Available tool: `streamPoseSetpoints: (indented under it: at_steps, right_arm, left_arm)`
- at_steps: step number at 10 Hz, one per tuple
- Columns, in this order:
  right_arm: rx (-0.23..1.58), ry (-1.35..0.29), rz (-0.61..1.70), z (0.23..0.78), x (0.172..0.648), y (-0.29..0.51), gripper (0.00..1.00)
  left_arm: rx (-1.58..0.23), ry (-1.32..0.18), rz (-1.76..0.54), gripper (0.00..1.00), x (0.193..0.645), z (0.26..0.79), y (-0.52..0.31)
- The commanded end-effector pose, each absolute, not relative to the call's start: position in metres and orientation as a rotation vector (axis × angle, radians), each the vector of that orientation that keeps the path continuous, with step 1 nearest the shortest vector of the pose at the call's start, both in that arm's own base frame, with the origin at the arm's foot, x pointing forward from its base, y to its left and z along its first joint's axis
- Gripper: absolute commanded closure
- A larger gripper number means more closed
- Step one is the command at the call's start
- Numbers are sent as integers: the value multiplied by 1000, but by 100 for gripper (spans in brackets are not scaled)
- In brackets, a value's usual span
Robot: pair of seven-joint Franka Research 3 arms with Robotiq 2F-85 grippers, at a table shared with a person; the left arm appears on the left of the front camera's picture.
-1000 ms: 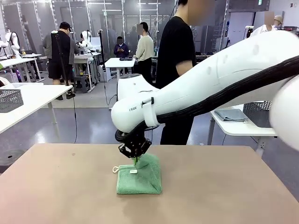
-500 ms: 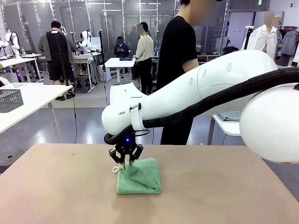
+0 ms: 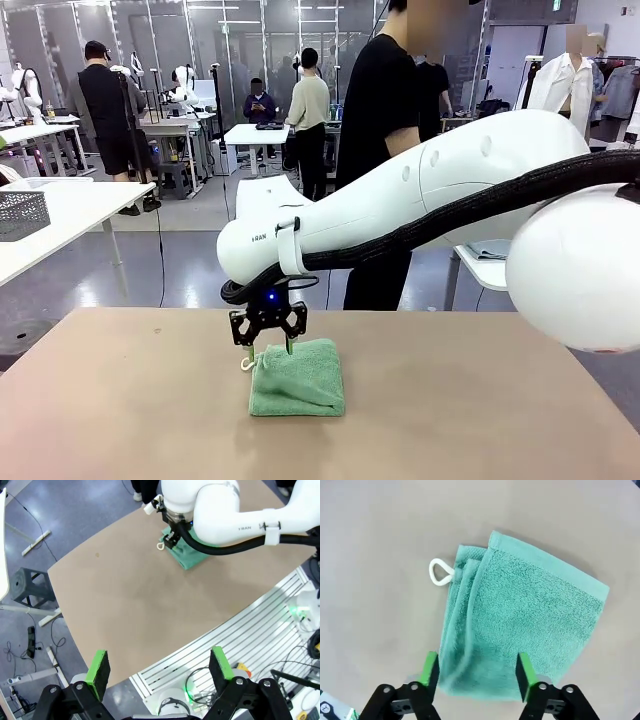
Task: Fold the towels and place them in the basket.
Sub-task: When a person lays out a Towel with hook on the table, fold it in half twice.
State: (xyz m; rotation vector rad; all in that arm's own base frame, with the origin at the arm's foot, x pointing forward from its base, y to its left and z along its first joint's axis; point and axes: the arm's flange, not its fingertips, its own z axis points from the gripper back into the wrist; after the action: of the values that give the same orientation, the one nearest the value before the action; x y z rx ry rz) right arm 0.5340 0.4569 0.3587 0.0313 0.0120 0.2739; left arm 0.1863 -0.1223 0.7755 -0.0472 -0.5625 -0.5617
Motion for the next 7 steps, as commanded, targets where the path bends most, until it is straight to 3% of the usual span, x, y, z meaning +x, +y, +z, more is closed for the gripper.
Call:
streamPoseSetpoints:
  at_steps: [1, 2, 7]
  right_arm:
    - [35, 15, 235, 367, 528, 455, 7]
    - [39, 12, 237, 371, 525, 455, 0]
    - [43, 3, 271, 370, 533, 458, 0]
  left_arm:
    - [-49, -561, -565, 0, 185, 773, -121]
    - [-49, -561, -565, 0, 185, 773, -121]
    - [-49, -561, -565, 0, 185, 773, -121]
